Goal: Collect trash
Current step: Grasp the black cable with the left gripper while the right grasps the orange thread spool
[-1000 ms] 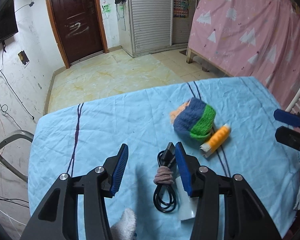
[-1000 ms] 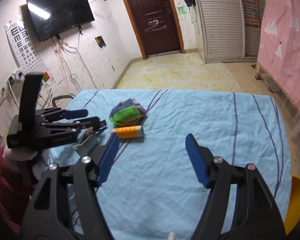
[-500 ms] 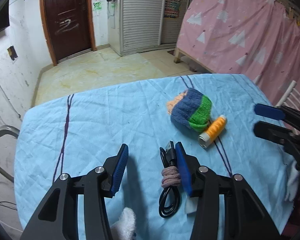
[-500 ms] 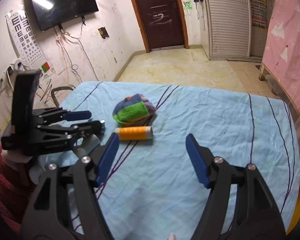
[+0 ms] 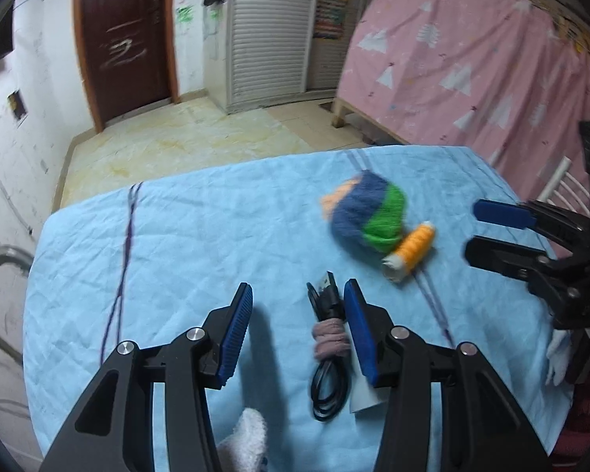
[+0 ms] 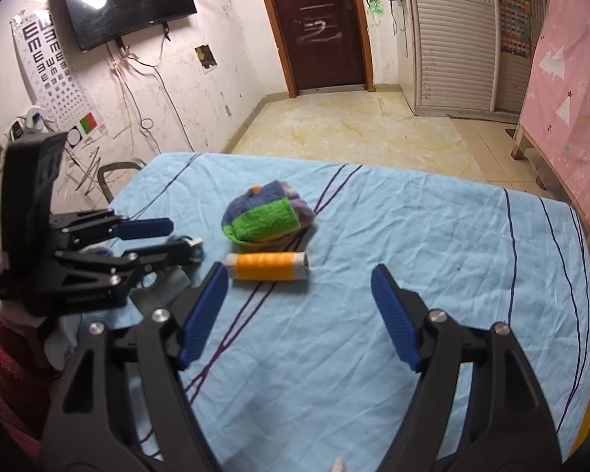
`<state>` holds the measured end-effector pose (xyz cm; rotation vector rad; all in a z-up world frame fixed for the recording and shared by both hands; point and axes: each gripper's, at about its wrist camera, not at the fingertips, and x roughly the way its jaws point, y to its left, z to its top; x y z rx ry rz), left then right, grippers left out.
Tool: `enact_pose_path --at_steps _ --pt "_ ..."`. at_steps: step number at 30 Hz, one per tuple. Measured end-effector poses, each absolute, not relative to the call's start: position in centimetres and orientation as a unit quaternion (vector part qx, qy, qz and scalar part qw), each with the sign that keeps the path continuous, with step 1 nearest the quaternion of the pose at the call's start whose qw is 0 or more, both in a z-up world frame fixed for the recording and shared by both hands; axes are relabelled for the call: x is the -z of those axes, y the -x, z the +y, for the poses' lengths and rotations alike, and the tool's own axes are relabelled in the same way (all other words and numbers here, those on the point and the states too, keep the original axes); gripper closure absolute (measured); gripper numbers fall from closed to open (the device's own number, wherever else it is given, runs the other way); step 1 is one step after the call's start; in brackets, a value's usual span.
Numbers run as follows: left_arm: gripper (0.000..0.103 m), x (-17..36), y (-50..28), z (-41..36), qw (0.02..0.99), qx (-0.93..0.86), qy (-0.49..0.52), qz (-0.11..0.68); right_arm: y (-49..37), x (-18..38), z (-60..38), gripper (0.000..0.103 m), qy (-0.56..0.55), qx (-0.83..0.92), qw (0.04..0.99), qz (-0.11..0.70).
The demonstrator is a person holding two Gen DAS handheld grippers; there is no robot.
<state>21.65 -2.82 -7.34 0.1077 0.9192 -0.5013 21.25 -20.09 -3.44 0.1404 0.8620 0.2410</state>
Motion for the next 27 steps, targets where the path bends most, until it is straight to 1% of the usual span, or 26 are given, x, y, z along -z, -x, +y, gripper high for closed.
enact_pose_path --at_steps 9,12,13,14,15,23,25,27 --pt "0.063 7.8 -20.4 -3.4 0.867 0.225 -0.096 0.435 -21.7 3.6 -19.1 0.031 -0.057 -0.122 0.897 0.42" --pt "0.071 7.9 -20.3 -3.3 0.871 0.209 -0.107 0.432 -22.0 3.7 -18.5 0.031 -0.047 -0.123 0.897 0.421" --pt "0.076 7.8 -20.4 -3.2 0.872 0.206 -0.11 0.431 -22.2 3.7 -18.3 0.031 -0.045 -0.125 0.897 0.422" --pt "0.084 7.7 -20.3 -3.1 0.873 0.204 -0.111 0.43 -22.3 3.9 -18.0 0.031 -0.041 -0.127 0.896 0.424" --pt "0.088 7.6 -20.3 -3.0 0.874 0.2 -0.111 0.429 -22.4 4.0 -17.7 0.031 -0.038 -0.128 0.895 0.426" --pt "0.091 7.2 -20.8 -1.2 0.875 0.206 -0.064 0.433 -23.7 4.9 -16.1 0.03 -0.008 -0.133 0.886 0.444" --pt "0.09 7.1 -20.9 -0.9 0.877 0.206 -0.052 0.431 -23.9 5.3 -15.9 0.022 0.0 -0.134 0.884 0.448" --pt "0.09 6.8 -21.0 -0.5 0.879 0.207 -0.041 0.427 -24.2 5.6 -15.6 0.022 0.01 -0.133 0.881 0.453"
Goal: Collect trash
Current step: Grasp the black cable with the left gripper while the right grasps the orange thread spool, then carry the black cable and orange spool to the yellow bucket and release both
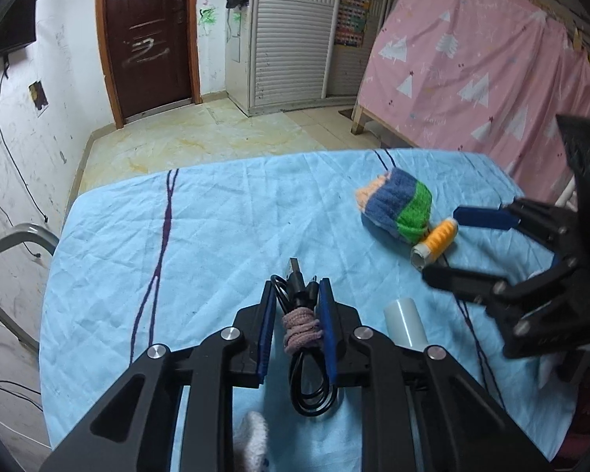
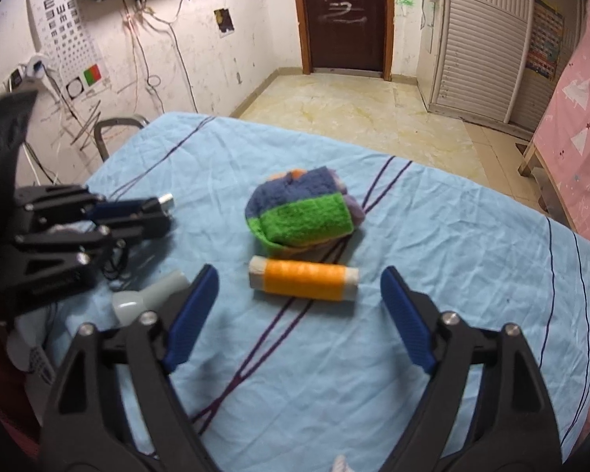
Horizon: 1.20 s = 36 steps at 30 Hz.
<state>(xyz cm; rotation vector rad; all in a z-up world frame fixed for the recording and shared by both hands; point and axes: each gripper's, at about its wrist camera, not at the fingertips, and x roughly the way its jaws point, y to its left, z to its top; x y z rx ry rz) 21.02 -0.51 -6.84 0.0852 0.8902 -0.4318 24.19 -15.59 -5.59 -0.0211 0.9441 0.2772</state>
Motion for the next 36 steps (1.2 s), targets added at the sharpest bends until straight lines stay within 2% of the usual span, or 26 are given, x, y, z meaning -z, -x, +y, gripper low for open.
enact_pose_path --at_steps 7,8,10,12,24,36 --pt "0.091 6.6 -21.0 -0.2 0.882 0.215 -0.025 0.418 -24.8 6.3 -14.8 0.024 0.03 -0.127 0.874 0.467" --pt "0.09 6.5 -20.9 -0.3 0.882 0.215 -0.025 0.418 -24.8 6.4 -14.7 0.027 0.034 -0.125 0.874 0.468" --pt "0.09 6.5 -20.9 -0.2 0.883 0.216 -0.024 0.416 -24.9 6.4 -14.5 0.041 0.043 -0.114 0.877 0.464" --pt "0.09 6.6 -20.6 0.2 0.884 0.216 -0.024 0.414 -24.9 6.3 -14.7 0.047 0.042 -0.108 0.88 0.461" --pt "0.09 4.4 -19.9 -0.7 0.893 0.217 -0.022 0.394 -22.4 3.5 -16.8 0.047 0.015 -0.099 0.901 0.423" --pt "0.09 0.2 -16.8 -6.8 0.899 0.239 -0.058 0.363 -17.4 -0.4 -22.8 0.047 -0.033 -0.064 0.93 0.36"
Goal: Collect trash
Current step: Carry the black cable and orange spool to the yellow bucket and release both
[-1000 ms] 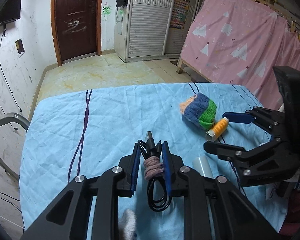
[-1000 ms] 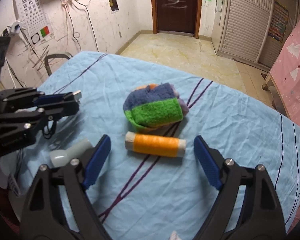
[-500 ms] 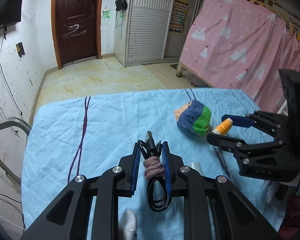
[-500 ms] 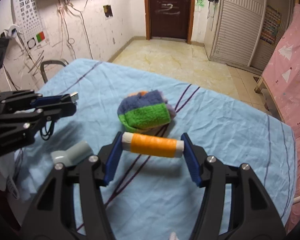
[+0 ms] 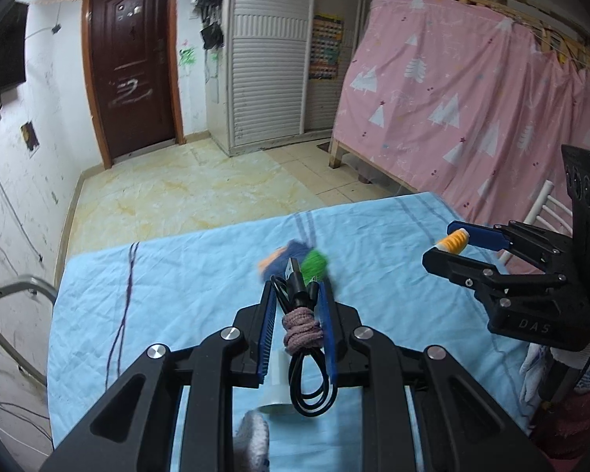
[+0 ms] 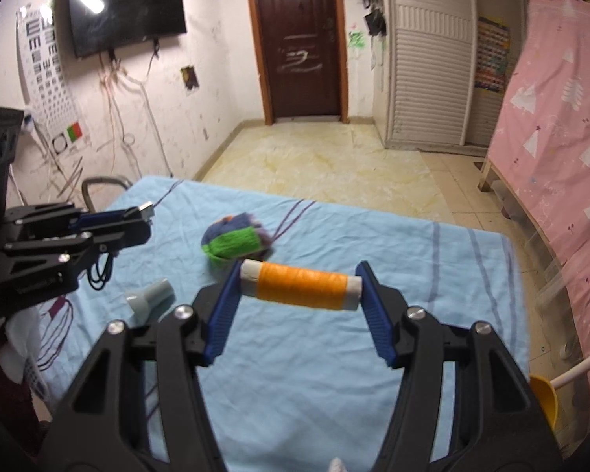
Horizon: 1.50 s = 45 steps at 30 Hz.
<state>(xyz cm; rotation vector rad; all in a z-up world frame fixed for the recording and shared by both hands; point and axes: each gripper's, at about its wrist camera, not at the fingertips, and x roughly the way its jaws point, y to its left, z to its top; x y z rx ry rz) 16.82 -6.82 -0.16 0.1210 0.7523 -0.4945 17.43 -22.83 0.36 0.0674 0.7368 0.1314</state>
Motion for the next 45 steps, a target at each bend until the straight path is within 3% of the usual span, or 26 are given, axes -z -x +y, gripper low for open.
enact_pose_path --at_steps 23,45 --pt "0.09 -2.2 -10.7 -24.5 0.871 0.328 -0.144 0.336 -6.5 -1.3 -39.8 0.046 -0.145 0.049 0.946 0.285" --pt "0.09 -1.5 -8.1 -35.6 0.818 0.446 -0.127 0.34 -1.7 3.5 -48.4 0.046 -0.185 0.122 0.928 0.3"
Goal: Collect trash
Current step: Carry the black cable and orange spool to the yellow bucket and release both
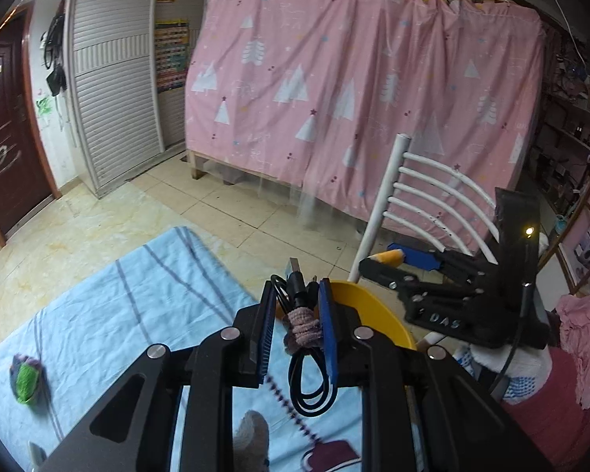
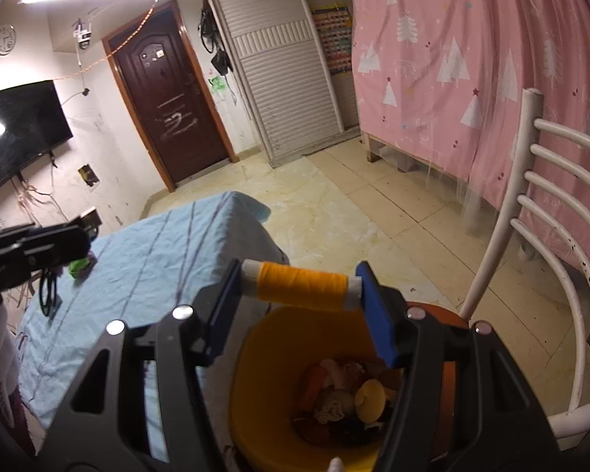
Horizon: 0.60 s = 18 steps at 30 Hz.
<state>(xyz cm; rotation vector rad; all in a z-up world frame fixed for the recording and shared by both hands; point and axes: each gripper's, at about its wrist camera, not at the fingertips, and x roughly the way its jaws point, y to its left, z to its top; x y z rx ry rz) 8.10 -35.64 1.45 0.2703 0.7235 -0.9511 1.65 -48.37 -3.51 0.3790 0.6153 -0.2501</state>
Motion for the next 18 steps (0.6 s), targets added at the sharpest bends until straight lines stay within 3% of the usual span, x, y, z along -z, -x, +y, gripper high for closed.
enact_pose_path --at_steps 7,10,15,16,18 --pt "0.09 -0.8 -7.6 -38.8 0.812 0.458 -0.135 0.337 -1.2 4.4 -49.5 0.046 -0.193 0.13 0.924 0.304" --pt "0.09 -0.5 -7.6 -40.0 0.812 0.46 -0.136 0.333 -0.9 4.7 -50.2 0.037 -0.202 0.135 0.922 0.302" --pt "0.088 0.4 -8.1 -41.4 0.807 0.464 -0.129 0.342 -0.4 5.1 -51.2 0.037 -0.216 0.142 0.919 0.298" --pt "0.087 0.5 -8.1 -41.5 0.807 0.463 -0.128 0.343 -0.3 5.1 -51.4 0.037 -0.218 0.143 0.919 0.296" --pt "0.075 0.7 -8.2 -41.8 0.808 0.462 -0.125 0.345 -0.2 5.2 -51.6 0.037 -0.221 0.143 0.919 0.294"
